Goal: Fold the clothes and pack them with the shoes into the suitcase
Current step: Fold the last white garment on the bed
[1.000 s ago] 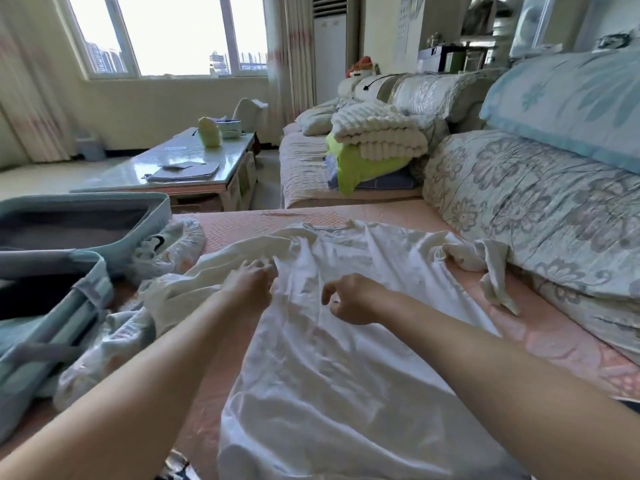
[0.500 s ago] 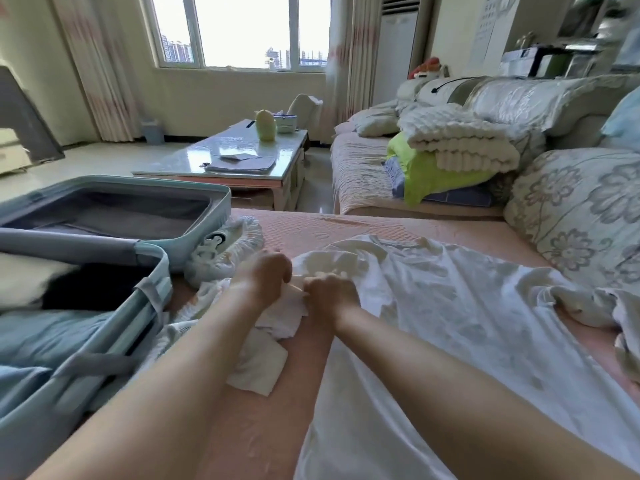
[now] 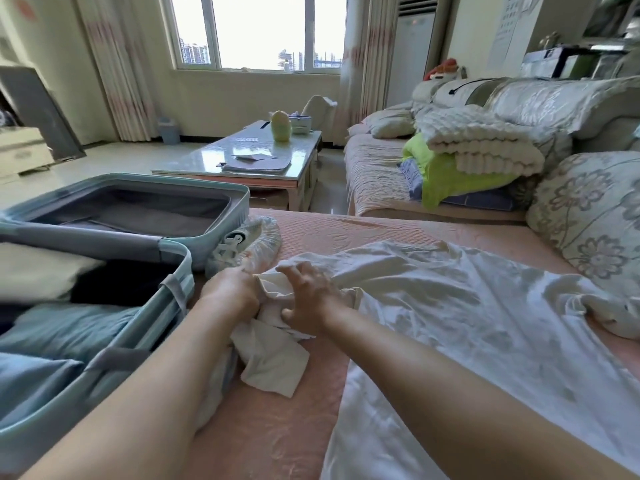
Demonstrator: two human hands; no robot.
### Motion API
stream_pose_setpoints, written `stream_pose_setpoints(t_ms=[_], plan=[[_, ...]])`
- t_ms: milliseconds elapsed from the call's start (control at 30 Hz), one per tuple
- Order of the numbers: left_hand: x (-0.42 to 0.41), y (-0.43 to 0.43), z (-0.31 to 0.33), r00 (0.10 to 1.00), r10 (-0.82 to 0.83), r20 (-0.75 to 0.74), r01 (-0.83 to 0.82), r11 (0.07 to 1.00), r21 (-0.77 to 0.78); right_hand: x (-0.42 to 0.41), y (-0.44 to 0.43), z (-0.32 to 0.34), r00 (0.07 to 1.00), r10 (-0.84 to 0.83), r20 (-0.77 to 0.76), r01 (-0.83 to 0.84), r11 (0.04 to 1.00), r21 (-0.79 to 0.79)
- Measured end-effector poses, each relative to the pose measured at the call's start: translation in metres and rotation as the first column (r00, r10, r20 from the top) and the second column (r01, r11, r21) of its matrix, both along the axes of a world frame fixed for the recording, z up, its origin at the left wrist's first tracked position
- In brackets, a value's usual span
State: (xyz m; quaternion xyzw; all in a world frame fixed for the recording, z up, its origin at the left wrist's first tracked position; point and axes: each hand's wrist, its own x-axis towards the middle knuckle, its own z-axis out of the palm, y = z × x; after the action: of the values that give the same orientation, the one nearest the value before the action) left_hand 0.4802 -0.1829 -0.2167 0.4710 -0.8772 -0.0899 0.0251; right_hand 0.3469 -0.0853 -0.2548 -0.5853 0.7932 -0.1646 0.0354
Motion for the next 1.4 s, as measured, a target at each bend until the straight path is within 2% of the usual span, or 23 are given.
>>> stream_pose_setpoints(t_ms=[100,167,233,300,367,400,467,533,567,633,667,733,767,833,900,967,1067,1133,1200,1267,1300,1367,1400], plan=[[-0.002,0.0,0.011,0.997,-0.009,-0.083,0.003,0.997,-0.076,0.012,-0.004,0.0,0.997,0.05,-0.054,-0.058,0.988,-0.14],[-0.013,0.006,0.024,0.965,-0.086,-0.248,0.056,0.99,-0.126,0.012,-0.005,0.01,0.999,0.026,0.041,-0.014,0.959,-0.284],[-0.03,0.019,0.037,0.892,-0.175,-0.416,0.133,0.983,-0.127,-0.001,0.003,0.026,0.993,-0.017,0.114,0.066,0.893,-0.445],[-0.051,0.034,0.044,0.78,-0.212,-0.588,0.248,0.969,-0.019,-0.028,0.022,0.043,0.979,-0.065,0.194,0.16,0.833,-0.53],[-0.071,0.051,0.047,0.641,-0.178,-0.747,0.42,0.895,0.147,-0.062,0.05,0.057,0.942,-0.14,0.304,0.283,0.817,-0.502],[-0.08,0.059,0.047,0.603,-0.165,-0.781,0.476,0.86,0.185,-0.079,0.067,0.062,0.911,-0.197,0.363,0.358,0.814,-0.457],[-0.097,0.074,0.044,0.618,-0.233,-0.751,0.499,0.854,0.145,-0.121,0.098,0.061,0.811,-0.341,0.475,0.526,0.781,-0.336],[-0.109,0.088,0.036,0.705,-0.34,-0.622,0.491,0.867,0.082,-0.158,0.127,0.052,0.658,-0.514,0.55,0.684,0.714,-0.15],[-0.113,0.094,0.029,0.747,-0.376,-0.548,0.505,0.857,0.101,-0.173,0.142,0.045,0.598,-0.595,0.537,0.729,0.682,-0.055],[-0.119,0.105,0.011,0.822,-0.447,-0.354,0.531,0.826,0.191,-0.188,0.169,0.034,0.57,-0.712,0.41,0.744,0.659,0.109],[-0.121,0.11,0.002,0.844,-0.485,-0.229,0.53,0.818,0.222,-0.191,0.179,0.025,0.584,-0.739,0.334,0.738,0.656,0.16],[-0.126,0.114,-0.013,0.856,-0.516,-0.004,0.498,0.823,0.273,-0.185,0.19,0.015,0.667,-0.709,0.228,0.693,0.703,0.159],[-0.129,0.116,-0.018,0.852,-0.518,0.069,0.482,0.83,0.283,-0.178,0.191,0.011,0.741,-0.641,0.199,0.629,0.767,0.129],[-0.136,0.12,-0.023,0.851,-0.508,0.137,0.474,0.853,0.22,-0.158,0.187,0.011,0.906,-0.406,0.123,0.393,0.912,0.118],[-0.142,0.122,-0.02,0.849,-0.509,0.142,0.505,0.86,0.069,-0.138,0.179,0.01,0.979,-0.201,0.031,0.194,0.968,0.158],[-0.146,0.124,-0.018,0.858,-0.506,0.082,0.51,0.86,-0.027,-0.126,0.171,0.007,0.99,-0.142,0.019,0.135,0.966,0.221],[-0.15,0.118,-0.023,0.853,-0.48,-0.207,0.495,0.869,0.025,-0.125,0.164,0.006,0.988,-0.117,-0.104,0.145,0.939,0.312],[-0.151,0.113,-0.026,0.79,-0.443,-0.424,0.498,0.867,0.022,-0.132,0.166,0.007,0.979,-0.153,-0.133,0.177,0.964,0.198],[-0.151,0.111,-0.026,0.743,-0.427,-0.516,0.484,0.875,-0.028,-0.147,0.174,0.01,0.965,-0.253,-0.069,0.253,0.967,-0.016],[-0.15,0.112,-0.027,0.746,-0.439,-0.501,0.48,0.876,-0.054,-0.168,0.188,0.018,0.89,-0.447,-0.086,0.427,0.886,-0.182],[-0.15,0.111,-0.029,0.753,-0.464,-0.466,0.495,0.867,-0.061,-0.18,0.198,0.024,0.812,-0.572,-0.116,0.545,0.814,-0.2],[-0.149,0.113,-0.033,0.785,-0.522,-0.334,0.53,0.845,-0.075,-0.203,0.214,0.031,0.62,-0.759,-0.195,0.766,0.64,-0.057],[-0.15,0.115,-0.034,0.801,-0.541,-0.255,0.541,0.837,-0.075,-0.209,0.221,0.034,0.55,-0.799,-0.245,0.83,0.557,0.047]])
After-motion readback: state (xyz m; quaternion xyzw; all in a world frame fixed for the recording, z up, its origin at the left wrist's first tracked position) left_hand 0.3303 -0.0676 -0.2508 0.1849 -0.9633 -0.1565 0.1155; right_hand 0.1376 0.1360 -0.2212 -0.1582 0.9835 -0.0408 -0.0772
